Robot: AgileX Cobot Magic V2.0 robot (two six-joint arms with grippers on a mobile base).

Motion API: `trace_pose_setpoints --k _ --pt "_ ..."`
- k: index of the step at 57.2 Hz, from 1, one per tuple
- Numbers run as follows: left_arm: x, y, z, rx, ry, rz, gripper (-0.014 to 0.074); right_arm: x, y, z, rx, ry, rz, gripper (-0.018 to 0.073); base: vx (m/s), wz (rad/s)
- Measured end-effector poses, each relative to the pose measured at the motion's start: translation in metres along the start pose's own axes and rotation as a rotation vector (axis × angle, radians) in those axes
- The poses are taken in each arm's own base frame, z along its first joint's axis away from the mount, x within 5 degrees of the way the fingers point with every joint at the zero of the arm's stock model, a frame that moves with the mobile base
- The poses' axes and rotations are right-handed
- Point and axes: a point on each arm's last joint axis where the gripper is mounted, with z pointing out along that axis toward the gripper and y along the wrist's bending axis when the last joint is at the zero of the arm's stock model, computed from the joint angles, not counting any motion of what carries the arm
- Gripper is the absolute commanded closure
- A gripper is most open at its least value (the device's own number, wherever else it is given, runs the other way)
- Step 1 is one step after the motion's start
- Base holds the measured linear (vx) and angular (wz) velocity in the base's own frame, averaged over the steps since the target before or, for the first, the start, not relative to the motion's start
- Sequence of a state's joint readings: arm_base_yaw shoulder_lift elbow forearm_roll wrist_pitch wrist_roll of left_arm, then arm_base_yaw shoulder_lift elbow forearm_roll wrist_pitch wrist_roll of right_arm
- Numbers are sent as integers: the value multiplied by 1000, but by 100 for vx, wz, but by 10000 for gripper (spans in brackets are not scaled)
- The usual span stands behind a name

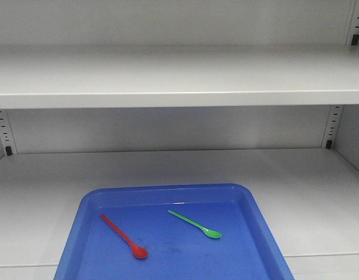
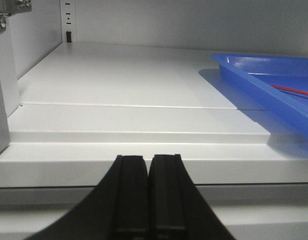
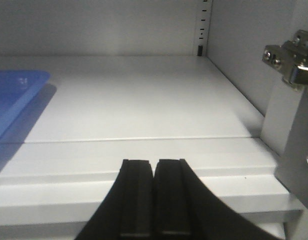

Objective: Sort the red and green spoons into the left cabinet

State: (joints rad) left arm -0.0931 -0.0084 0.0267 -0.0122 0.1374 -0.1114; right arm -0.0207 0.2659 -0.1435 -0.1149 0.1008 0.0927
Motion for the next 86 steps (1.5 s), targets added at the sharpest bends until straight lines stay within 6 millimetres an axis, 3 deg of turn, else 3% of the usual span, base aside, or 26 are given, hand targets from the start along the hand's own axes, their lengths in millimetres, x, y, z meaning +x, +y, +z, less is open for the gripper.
trace_pose_setpoints --k 18,86 --pt "0 0 0 0 1 0 603 44 0 -14 20 -74 -38 568 0 0" --pt "0 0 0 0 4 0 603 43 4 -17 -46 -108 7 568 0 0"
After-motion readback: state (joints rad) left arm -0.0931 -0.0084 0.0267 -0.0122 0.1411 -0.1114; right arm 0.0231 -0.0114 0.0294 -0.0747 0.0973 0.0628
